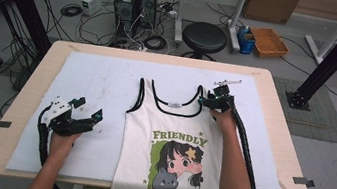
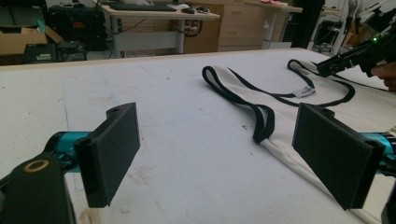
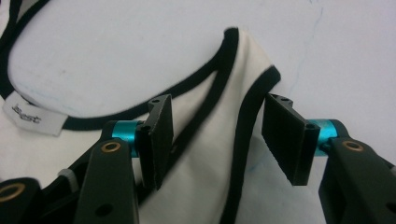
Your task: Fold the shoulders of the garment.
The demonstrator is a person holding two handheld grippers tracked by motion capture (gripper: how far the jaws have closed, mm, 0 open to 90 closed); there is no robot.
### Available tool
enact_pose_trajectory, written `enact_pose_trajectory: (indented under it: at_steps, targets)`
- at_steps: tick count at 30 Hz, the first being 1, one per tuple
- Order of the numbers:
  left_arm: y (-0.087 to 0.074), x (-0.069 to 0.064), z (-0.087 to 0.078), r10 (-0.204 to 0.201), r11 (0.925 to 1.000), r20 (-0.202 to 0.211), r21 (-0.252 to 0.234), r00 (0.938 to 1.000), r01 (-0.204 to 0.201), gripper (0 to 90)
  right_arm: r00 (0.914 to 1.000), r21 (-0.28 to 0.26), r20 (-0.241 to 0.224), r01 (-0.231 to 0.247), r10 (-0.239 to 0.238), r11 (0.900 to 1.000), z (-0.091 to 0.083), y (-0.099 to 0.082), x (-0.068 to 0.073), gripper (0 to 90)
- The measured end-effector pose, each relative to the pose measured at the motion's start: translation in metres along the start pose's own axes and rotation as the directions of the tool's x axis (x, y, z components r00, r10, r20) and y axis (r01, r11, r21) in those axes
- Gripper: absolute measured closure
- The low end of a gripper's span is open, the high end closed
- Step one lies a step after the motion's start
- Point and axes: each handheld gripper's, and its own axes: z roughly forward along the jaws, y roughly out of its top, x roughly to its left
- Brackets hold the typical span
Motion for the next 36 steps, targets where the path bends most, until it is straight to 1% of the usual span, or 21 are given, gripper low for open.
enact_pose_trajectory:
  at_steps: [4, 5, 7, 8, 9, 11, 13, 14, 15, 16, 19, 20, 24, 25, 26, 28, 30, 31, 32, 35, 36]
  targets:
    - [0.0, 0.0, 0.0, 0.008, 1.0, -0.001, 0.003, 1.0, -0.008, 15.0, 0.9988, 0.06, 0.035, 0.033, -0.035, 0.9977, 0.005, 0.006, 0.005, 45.5]
    - [0.0, -0.001, 0.0, 0.009, 0.9999, -0.002, 0.004, 1.0, -0.009, 15.0, 0.9963, 0.073, 0.055, 0.061, -0.066, 0.9955, 0.007, 0.009, 0.009, 52.5]
    - [0.0, -0.001, 0.0, 0.009, 0.9999, -0.002, 0.004, 1.0, -0.009, 15.0, 0.9964, 0.063, 0.049, 0.066, -0.069, 0.9958, 0.008, 0.009, 0.009, 62.2]
    - [0.0, -0.001, 0.0, 0.01, 0.9999, -0.002, 0.004, 1.0, -0.01, 15.0, 0.9973, 0.061, 0.043, 0.057, -0.06, 0.9965, 0.008, 0.009, 0.009, 75.7]
    - [0.0, -0.001, 0.0, 0.01, 0.9999, -0.002, 0.004, 1.0, -0.01, 15.0, 0.9974, 0.06, 0.033, 0.062, -0.064, 0.9963, 0.007, 0.009, 0.009, 81.5]
    - [0.0, -0.001, 0.0, 0.008, 1.0, 0.001, 0.003, 1.0, -0.008, 15.0, 0.994, 0.054, 0.064, 0.085, -0.089, 0.9949, 0.003, 0.009, 0.008, 84.5]
    - [0.0, -0.001, 0.0, 0.012, 0.9999, 0.001, 0.004, 0.9999, -0.012, 15.0, 0.9947, 0.031, 0.059, 0.082, -0.084, 0.9961, -0.001, 0.009, 0.007, 84.8]
    - [0.0, -0.001, 0.0, 0.012, 0.9999, 0.001, 0.004, 0.9999, -0.012, 15.1, 0.9954, -0.03, 0.032, 0.092, -0.091, 0.9954, -0.011, 0.008, 0.006, 84.7]
    - [0.0, -0.001, 0.0, 0.012, 0.9999, 0.001, 0.004, 0.9999, -0.012, 15.1, 0.9954, -0.03, 0.032, 0.092, -0.091, 0.9954, -0.011, 0.008, 0.006, 84.7]
    - [0.0, -0.001, 0.0, 0.015, 0.9999, 0.001, 0.004, 0.9999, -0.015, 15.1, 0.9949, -0.08, 0.017, 0.1, -0.099, 0.9918, -0.021, 0.006, 0.005, 84.7]
    - [0.0, -0.001, 0.0, 0.025, 0.9997, 0.003, 0.009, 0.9997, -0.025, 15.1, 0.9948, -0.118, -0.005, 0.101, -0.102, 0.9878, -0.03, 0.003, 0.004, 84.7]
    - [0.0, -0.001, 0.0, 0.024, 0.9997, 0.002, 0.008, 0.9997, -0.024, 15.2, 0.9913, -0.15, -0.046, 0.115, -0.124, 0.9819, -0.041, -0.002, 0.006, 84.7]
    - [0.0, -0.001, 0.0, 0.02, 0.9998, -0.001, 0.008, 0.9998, -0.02, 15.3, 0.9824, -0.198, -0.093, 0.141, -0.162, 0.9699, -0.056, -0.008, 0.012, 84.6]
    - [0.0, -0.001, 0.001, 0.018, 0.9998, -0.001, 0.009, 0.9998, -0.018, 15.3, 0.9785, -0.206, -0.106, 0.152, -0.176, 0.9667, -0.061, -0.01, 0.015, 84.6]
    - [0.0, -0.001, 0.001, 0.017, 0.9998, -0.002, 0.009, 0.9999, -0.017, 15.3, 0.97, -0.231, -0.122, 0.178, -0.21, 0.9566, -0.072, -0.017, 0.023, 84.6]
    - [0.0, -0.001, 0.001, 0.013, 0.9999, -0.004, 0.01, 0.9999, -0.013, 15.3, 0.9649, -0.24, -0.127, 0.195, -0.23, 0.9509, -0.077, -0.021, 0.026, 84.6]
    - [0.0, -0.001, 0.001, 0.01, 0.9999, -0.005, 0.011, 0.9999, -0.009, 15.8, 0.9447, -0.243, -0.154, 0.248, -0.289, 0.9379, -0.088, -0.037, 0.037, 84.5]
    - [0.0, -0.001, 0.001, 0.012, 0.9998, -0.004, 0.014, 0.9999, -0.012, 15.8, 0.9447, -0.243, -0.154, 0.248, -0.289, 0.9379, -0.088, -0.037, 0.037, 84.5]
    - [0.001, -0.001, 0.001, 0.013, 0.9998, -0.005, 0.017, 0.9999, -0.013, 16.3, 0.9355, -0.242, -0.17, 0.265, -0.309, 0.9335, -0.092, -0.047, 0.041, 84.4]
    - [0.001, -0.001, 0.002, 0.014, 0.9997, -0.007, 0.021, 0.9999, -0.014, 16.5, 0.9297, -0.22, -0.203, 0.262, -0.307, 0.9395, -0.093, -0.058, 0.043, 82.3]
    - [0.001, -0.001, 0.002, 0.012, 0.9997, -0.008, 0.02, 0.9999, -0.012, 16.5, 0.9326, -0.175, -0.203, 0.266, -0.299, 0.948, -0.092, -0.067, 0.043, 65.1]
